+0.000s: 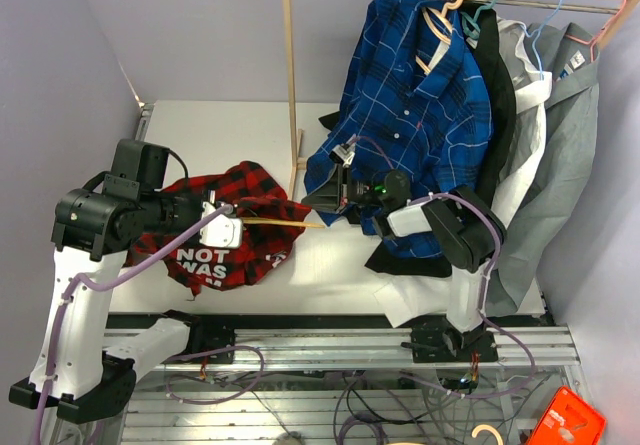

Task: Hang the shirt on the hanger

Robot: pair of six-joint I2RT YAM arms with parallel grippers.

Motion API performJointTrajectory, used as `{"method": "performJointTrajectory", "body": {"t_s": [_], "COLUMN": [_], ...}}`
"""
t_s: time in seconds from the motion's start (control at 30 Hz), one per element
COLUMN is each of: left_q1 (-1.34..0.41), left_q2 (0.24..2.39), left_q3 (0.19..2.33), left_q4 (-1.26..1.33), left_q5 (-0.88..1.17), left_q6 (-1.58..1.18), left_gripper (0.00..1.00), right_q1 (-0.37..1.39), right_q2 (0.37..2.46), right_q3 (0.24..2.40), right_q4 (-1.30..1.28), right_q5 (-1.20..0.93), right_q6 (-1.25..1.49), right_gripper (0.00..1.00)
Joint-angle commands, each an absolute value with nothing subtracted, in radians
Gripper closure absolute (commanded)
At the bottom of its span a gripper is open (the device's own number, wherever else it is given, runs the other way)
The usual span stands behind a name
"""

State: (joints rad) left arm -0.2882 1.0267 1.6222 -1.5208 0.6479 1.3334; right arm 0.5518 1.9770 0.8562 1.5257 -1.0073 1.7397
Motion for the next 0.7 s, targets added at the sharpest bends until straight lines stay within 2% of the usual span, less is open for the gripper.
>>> {"method": "performJointTrajectory", "body": {"t_s": [0.0, 0.07, 0.13, 0.17, 0.2, 0.5, 0.67], "left_q1": [-0.294, -0.295, -0.295, -0.295, -0.295, -0.294, -0.295], "left_q2": [1.016, 1.016, 1.018, 1.021, 1.022, 1.019, 1.059], "left_q3": [1.608, 1.605, 1.616, 1.623, 1.63, 1.625, 1.694], "left_q4": [-1.502, -1.502, -1.502, -1.502, -1.502, -1.502, -1.5], "left_q5": [0.606, 0.607, 0.626, 0.633, 0.639, 0.583, 0.469], "left_q6": [1.382, 1.384, 1.378, 1.374, 1.371, 1.404, 1.417], "left_gripper": [0.93, 0.93, 0.93, 0.93, 0.93, 0.93, 0.93], "right_q1": [0.538, 0.535, 0.536, 0.538, 0.538, 0.509, 0.446], "right_q2": [1.917, 1.92, 1.956, 1.972, 1.978, 1.947, 1.959], "right_q3": [0.851, 0.857, 0.864, 0.862, 0.853, 0.82, 0.802], "right_q4": [1.824, 1.822, 1.824, 1.824, 1.824, 1.822, 1.822], "right_q5": [-1.01, -1.032, -1.056, -1.061, -1.055, -1.02, -1.019], "right_q6": [1.752, 1.747, 1.755, 1.751, 1.742, 1.698, 1.691], "right_gripper": [1.0, 1.0, 0.86, 0.91, 1.0, 1.0, 1.0]}}
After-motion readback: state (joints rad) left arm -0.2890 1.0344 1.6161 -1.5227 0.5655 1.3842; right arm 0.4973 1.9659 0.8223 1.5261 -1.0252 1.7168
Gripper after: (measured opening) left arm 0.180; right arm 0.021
